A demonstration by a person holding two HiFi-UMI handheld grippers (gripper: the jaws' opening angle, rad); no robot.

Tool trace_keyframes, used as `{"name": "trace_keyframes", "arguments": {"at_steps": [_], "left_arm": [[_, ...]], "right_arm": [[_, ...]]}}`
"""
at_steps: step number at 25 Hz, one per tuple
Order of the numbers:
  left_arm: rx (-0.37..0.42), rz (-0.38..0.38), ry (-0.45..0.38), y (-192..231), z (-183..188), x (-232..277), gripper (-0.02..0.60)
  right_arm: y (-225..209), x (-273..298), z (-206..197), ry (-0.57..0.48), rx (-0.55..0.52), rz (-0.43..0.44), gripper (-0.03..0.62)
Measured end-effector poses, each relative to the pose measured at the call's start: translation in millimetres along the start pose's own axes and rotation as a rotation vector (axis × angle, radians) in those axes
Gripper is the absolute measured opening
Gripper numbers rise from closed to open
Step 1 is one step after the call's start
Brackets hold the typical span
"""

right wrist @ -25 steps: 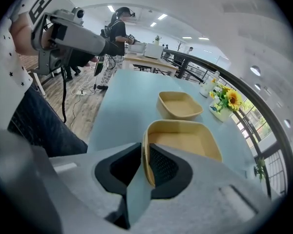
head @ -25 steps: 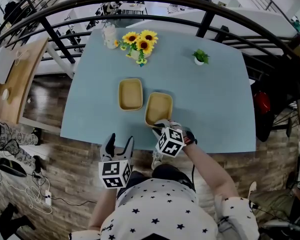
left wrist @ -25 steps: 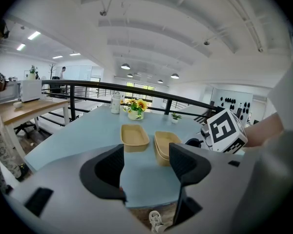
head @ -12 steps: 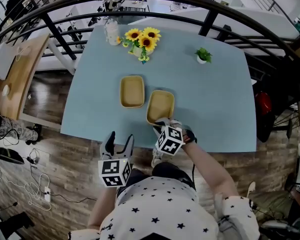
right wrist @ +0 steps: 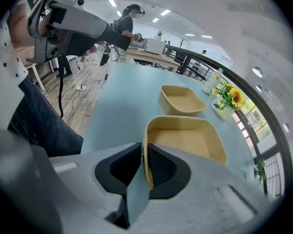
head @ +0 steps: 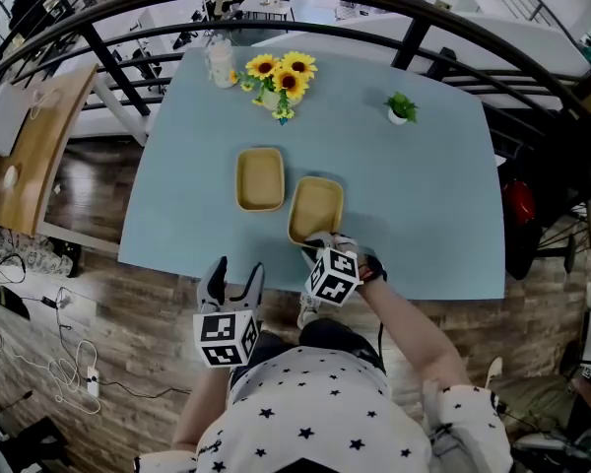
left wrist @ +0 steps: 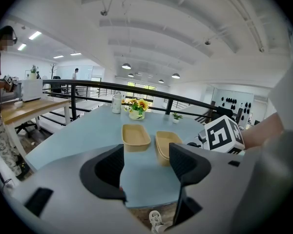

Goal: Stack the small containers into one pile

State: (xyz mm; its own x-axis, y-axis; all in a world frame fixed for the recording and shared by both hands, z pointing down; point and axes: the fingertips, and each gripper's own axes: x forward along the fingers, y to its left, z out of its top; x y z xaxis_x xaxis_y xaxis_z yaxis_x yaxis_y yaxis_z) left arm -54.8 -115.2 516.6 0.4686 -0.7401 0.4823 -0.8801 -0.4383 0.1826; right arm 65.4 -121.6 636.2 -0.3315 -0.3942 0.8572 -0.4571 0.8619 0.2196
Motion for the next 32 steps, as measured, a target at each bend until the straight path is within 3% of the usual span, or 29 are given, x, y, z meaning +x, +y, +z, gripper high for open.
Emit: {"name": "trace_keyframes", "arguments": {"at_steps": [18,32], "left_arm": [[-0.016,0.021,-0.019,7,1,-1,0.285],[-0.049,0.058,-0.052,20,9,-7,0.285]], "right_arm": [[-14,-13,5,0.023,-0.111,-0.039,0.028],[-44,-23,44,-0.014,-0.183,-0.082,0.028]]}}
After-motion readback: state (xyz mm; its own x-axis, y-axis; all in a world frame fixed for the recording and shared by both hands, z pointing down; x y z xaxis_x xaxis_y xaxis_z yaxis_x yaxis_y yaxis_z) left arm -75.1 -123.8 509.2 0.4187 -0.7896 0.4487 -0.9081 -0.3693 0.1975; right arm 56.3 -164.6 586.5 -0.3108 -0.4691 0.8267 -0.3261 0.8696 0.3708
